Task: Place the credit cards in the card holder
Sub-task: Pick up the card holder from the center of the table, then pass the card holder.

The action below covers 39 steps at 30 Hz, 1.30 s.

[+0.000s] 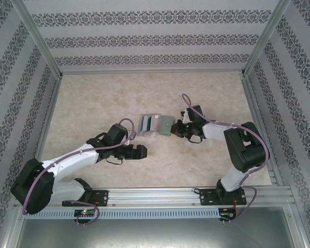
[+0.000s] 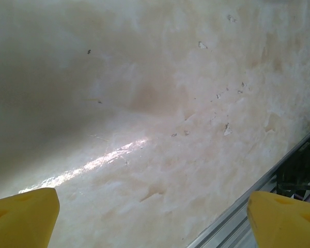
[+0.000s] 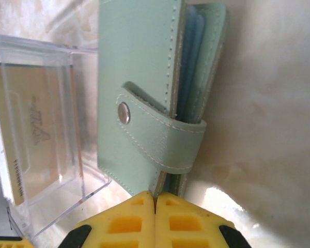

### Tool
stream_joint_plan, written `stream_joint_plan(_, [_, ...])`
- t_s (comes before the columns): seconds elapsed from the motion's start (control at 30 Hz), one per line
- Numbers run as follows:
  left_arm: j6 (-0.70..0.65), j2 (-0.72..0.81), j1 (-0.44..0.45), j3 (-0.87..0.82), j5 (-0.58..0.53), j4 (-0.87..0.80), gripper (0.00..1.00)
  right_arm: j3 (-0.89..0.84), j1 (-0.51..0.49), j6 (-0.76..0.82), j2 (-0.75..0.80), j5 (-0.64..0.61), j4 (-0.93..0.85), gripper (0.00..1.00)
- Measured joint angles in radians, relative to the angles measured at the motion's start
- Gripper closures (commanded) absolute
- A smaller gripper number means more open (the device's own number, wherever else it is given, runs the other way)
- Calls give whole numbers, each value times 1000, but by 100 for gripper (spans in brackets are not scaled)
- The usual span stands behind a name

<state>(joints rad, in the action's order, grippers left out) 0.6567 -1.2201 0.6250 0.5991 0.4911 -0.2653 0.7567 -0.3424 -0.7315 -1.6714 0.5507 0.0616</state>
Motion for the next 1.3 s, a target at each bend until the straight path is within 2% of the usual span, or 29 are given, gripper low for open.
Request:
stream_joint_plan(0.13, [19,-1,3,0,21,41,8,-92,0,-3,142,3,-37,100])
stream_joint_plan(0.3, [47,-6,4,-10,50,105,10,-202,-6,16,359,14,-177,100])
stream_joint_plan(0.43, [86,-38,18,-60,84,186,10,-257,-105,18,425,30,-211,100])
stream_joint_plan(0.57, [135,-66,29,-112,105,228,13,-283,-239,-49,402,45,-153,100])
stream_joint_plan(0.67, [169,-64,29,-126,116,256,13,-286,-296,-111,390,51,-85,100])
stream_joint_plan(0.8, [217,-34,29,-128,119,264,10,-286,-322,-185,445,59,-13,100])
stream_joint_plan(1.03, [351,118,26,-130,166,374,10,-266,-322,-263,584,139,84,100])
stream_joint_plan(1.1, [384,157,17,-130,178,398,15,-264,-323,-278,611,154,105,100])
stream_joint_plan(1.2, [446,192,6,-130,192,465,33,-256,-328,-296,622,177,132,100])
stream_joint_plan(1.3, [480,214,1,-124,201,491,47,-251,-346,-313,621,185,164,100])
